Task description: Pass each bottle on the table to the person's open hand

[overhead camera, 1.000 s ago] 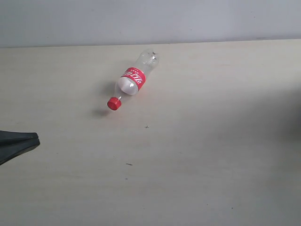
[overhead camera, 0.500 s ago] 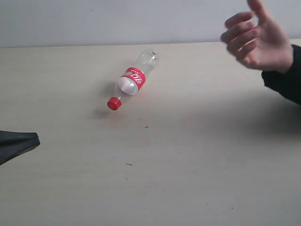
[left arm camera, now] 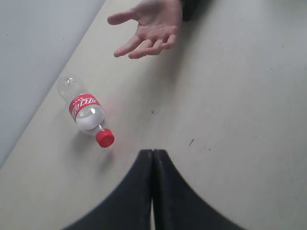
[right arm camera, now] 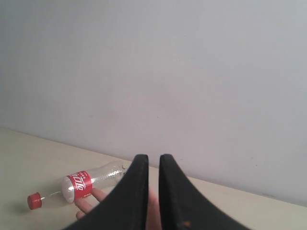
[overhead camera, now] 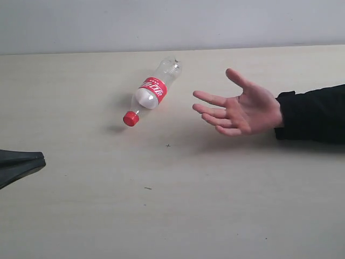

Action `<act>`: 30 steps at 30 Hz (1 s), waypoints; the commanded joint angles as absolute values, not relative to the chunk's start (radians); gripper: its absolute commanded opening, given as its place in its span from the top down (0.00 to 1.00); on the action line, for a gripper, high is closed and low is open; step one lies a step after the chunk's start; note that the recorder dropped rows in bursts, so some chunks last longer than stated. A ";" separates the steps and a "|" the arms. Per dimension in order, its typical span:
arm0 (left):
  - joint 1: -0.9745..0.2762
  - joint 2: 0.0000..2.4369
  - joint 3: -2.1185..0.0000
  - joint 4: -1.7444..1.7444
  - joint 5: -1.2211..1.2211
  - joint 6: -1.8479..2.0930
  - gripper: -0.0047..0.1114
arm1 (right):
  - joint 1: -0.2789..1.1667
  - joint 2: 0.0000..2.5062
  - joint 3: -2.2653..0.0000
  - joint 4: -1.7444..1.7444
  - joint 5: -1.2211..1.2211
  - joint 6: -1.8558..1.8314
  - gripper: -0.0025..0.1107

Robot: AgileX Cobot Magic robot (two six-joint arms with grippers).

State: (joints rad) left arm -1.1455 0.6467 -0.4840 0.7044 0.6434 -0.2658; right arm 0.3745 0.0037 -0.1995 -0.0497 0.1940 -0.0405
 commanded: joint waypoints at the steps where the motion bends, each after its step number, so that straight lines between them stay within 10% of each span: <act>1: -1.148 0.639 -0.478 0.720 0.641 -0.277 0.96 | 0.371 0.000 -0.197 -0.051 0.185 -0.049 0.89; 13: -1.038 0.849 -0.605 1.027 0.815 -0.742 0.96 | 0.371 0.000 -0.197 -0.051 0.185 -0.049 0.89; 21: -0.623 1.512 -1.245 0.163 0.831 -0.109 0.96 | 0.371 0.000 -0.197 -0.051 0.185 -0.049 0.89; 30: -0.517 2.125 -1.900 0.064 1.190 -0.046 0.96 | 0.371 0.000 -0.197 -0.051 0.185 -0.049 0.89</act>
State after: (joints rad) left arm -0.5351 2.0341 -1.7954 0.0786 1.1384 -0.0442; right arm 0.3745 0.0037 -0.1995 -0.0497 0.1940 -0.0405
